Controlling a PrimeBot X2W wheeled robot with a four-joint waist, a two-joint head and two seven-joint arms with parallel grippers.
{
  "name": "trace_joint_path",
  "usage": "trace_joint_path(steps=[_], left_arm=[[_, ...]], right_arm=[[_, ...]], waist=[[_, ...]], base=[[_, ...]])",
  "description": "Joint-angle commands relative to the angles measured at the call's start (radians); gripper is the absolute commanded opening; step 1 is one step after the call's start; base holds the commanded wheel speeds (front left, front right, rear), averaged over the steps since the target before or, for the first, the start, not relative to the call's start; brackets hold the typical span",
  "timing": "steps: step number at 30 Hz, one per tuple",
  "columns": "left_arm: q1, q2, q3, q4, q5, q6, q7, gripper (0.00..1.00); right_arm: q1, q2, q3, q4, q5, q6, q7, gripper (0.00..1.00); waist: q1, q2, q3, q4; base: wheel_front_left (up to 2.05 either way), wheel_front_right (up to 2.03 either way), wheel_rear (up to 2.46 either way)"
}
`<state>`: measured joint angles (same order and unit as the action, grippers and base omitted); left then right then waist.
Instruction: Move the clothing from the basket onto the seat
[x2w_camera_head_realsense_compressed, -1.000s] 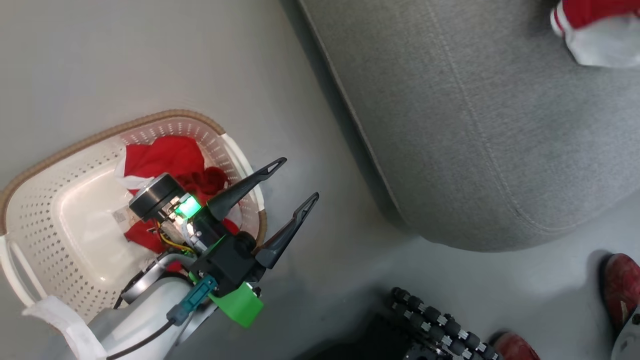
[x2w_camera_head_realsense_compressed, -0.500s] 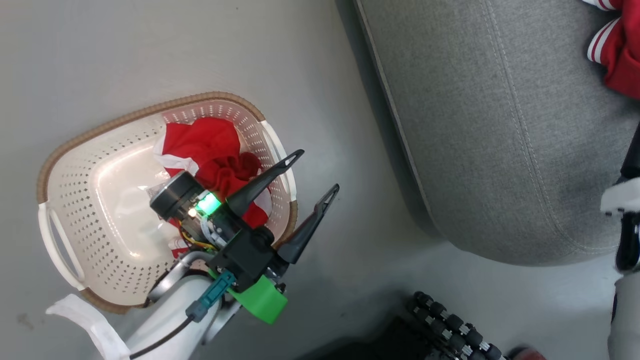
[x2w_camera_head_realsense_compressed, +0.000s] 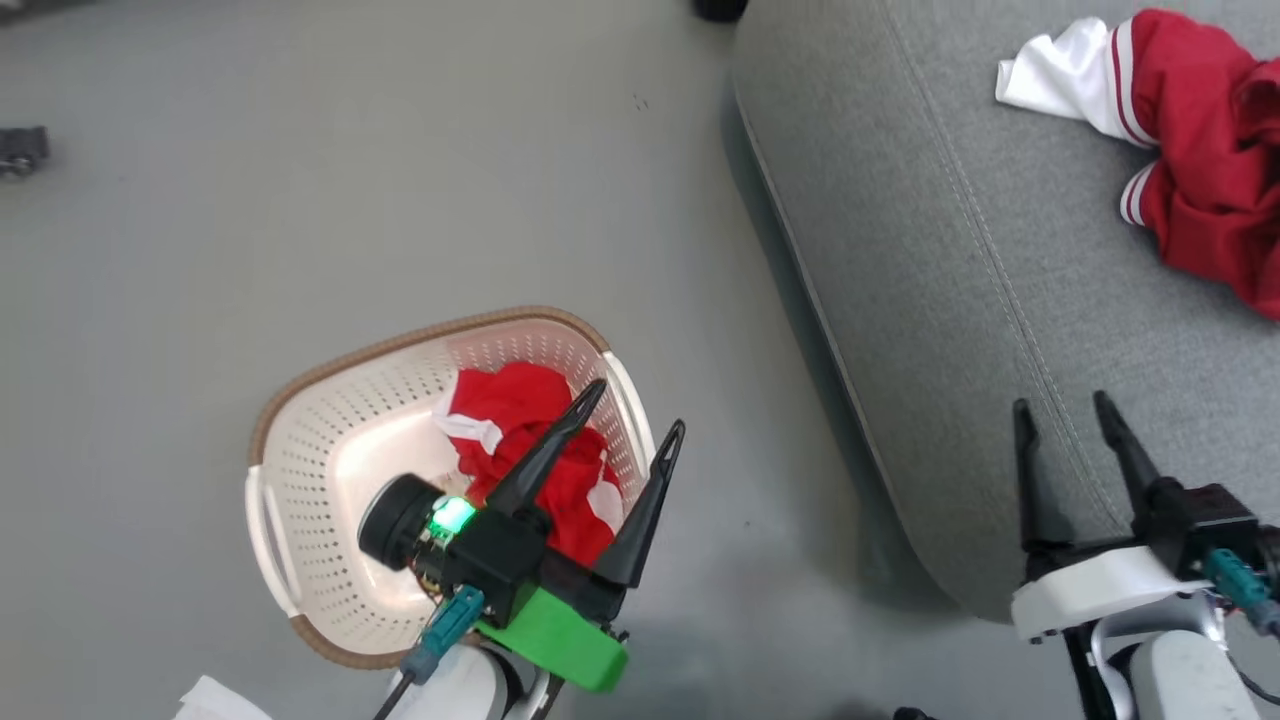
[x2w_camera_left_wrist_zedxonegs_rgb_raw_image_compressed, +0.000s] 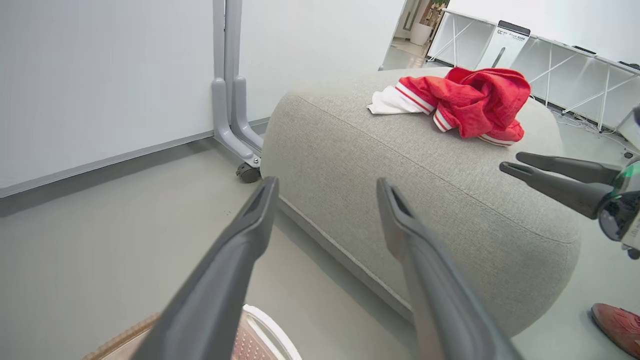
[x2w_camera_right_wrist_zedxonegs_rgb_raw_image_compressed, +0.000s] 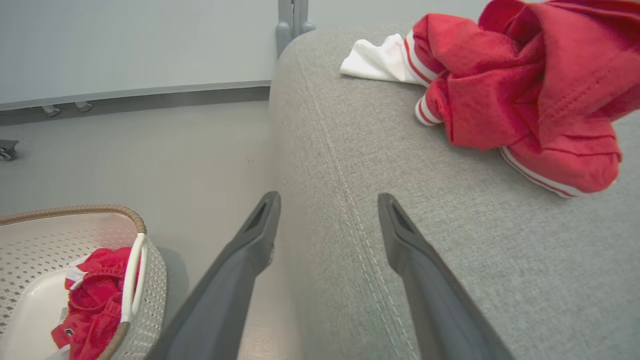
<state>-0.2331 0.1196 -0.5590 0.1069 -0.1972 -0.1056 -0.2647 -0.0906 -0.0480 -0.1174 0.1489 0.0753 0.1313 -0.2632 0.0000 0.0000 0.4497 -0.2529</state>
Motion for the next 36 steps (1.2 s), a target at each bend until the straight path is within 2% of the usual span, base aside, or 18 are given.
trace_joint_path(steps=[1,5,8,12,16,20,27,36], left_arm=[[0.040,-0.014,0.023,0.009,0.000,0.000,0.001,1.00],[0.121,-0.046,0.098,0.033,0.016,0.019,0.001,1.00],[0.181,-0.061,0.157,0.035,0.009,0.041,0.001,1.00],[0.257,-0.069,0.245,0.000,-0.014,0.076,0.001,1.00],[0.320,-0.069,0.315,-0.075,-0.042,0.121,0.001,1.00],[0.377,-0.069,0.360,-0.128,-0.036,0.143,0.001,1.00],[0.449,-0.069,0.391,-0.180,-0.031,0.152,0.001,1.00],[0.479,-0.069,0.370,-0.186,-0.001,0.142,0.001,1.00]], right_arm=[[0.020,-0.005,0.033,-0.006,-0.010,-0.001,-0.002,1.00],[0.038,-0.006,0.149,-0.011,-0.006,-0.001,-0.002,1.00],[0.053,-0.005,0.186,-0.024,0.009,-0.001,-0.002,1.00],[0.079,-0.005,0.203,-0.059,0.031,-0.001,-0.002,1.00],[0.111,-0.005,0.200,-0.095,0.028,-0.001,-0.002,1.00],[0.153,-0.005,0.189,-0.122,0.029,-0.001,-0.002,1.00],[0.234,-0.004,0.155,-0.165,0.035,-0.001,-0.002,1.00],[0.272,-0.004,0.172,-0.162,0.019,-0.001,-0.002,1.00]], waist=[[0.0000,0.0000,-0.203,0.155],[0.0000,0.0000,-0.307,0.219],[0.0000,0.0000,-0.373,0.255],[0.0000,0.0000,-0.442,0.290],[0.0000,0.0000,-0.480,0.300],[0.0000,0.0000,-0.510,0.299],[0.0000,0.0000,-0.535,0.281],[0.0000,0.0000,-0.531,0.266]], base=[[0.00,0.00,0.00],[0.00,0.00,0.00],[0.00,0.00,0.00],[0.00,0.00,0.00],[0.00,0.00,0.00],[0.00,0.00,0.00],[0.00,0.00,0.00],[0.00,0.00,0.00]])
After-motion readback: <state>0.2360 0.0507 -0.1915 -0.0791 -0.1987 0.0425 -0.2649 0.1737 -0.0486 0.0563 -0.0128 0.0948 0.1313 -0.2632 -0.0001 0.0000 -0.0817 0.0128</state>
